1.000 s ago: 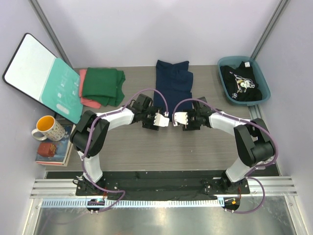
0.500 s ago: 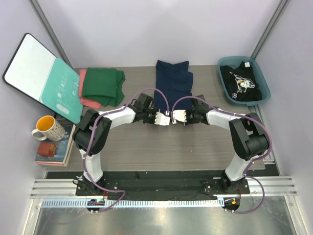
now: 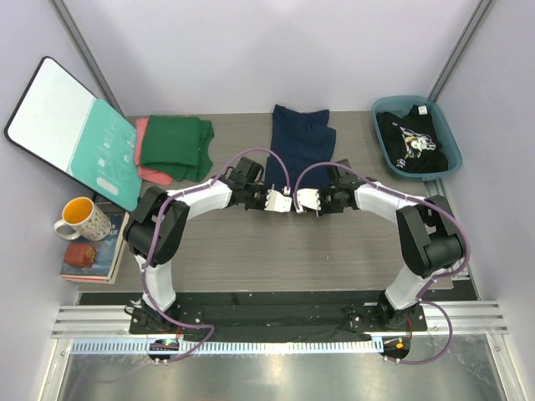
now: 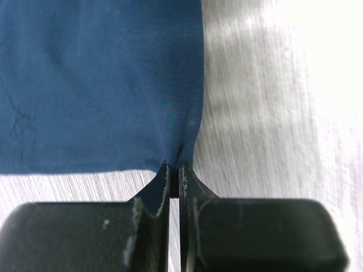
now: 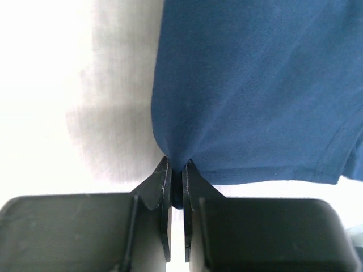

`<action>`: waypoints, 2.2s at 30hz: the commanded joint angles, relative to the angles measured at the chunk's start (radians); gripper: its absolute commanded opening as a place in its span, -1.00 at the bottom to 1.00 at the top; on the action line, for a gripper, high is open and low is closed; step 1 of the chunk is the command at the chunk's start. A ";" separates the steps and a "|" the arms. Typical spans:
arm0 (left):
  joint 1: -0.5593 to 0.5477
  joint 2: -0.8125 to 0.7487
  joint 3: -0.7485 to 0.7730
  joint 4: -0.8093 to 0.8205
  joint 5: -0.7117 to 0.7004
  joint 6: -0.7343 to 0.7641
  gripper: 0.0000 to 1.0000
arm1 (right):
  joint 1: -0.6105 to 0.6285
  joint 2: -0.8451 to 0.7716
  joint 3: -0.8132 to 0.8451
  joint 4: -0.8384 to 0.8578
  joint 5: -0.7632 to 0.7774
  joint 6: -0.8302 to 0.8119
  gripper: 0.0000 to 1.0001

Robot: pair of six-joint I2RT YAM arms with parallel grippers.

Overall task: Fold and stack the t-shirts
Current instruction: Grab one side of the 2/3 rectangular tshirt with both arms, then fold the long partially folded tshirt into a neat square

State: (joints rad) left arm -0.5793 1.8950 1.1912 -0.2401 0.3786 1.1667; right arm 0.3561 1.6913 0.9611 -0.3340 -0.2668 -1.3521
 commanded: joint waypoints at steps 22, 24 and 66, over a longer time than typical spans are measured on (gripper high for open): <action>0.010 -0.567 0.048 -0.550 0.287 -0.018 -0.99 | 0.023 -0.442 0.284 -0.738 -0.192 -0.079 -0.86; 0.010 -0.580 0.057 -0.571 0.304 -0.018 -1.00 | 0.027 -0.462 0.294 -0.760 -0.209 -0.078 -0.83; 0.124 -0.111 0.344 -0.349 0.256 -0.036 -1.00 | -0.020 -0.059 0.349 -0.059 0.112 0.051 -0.72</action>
State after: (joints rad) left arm -0.4644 1.7683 1.5120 -0.6163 0.6357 1.1294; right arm 0.3462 1.5970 1.2591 -0.5152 -0.2092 -1.3273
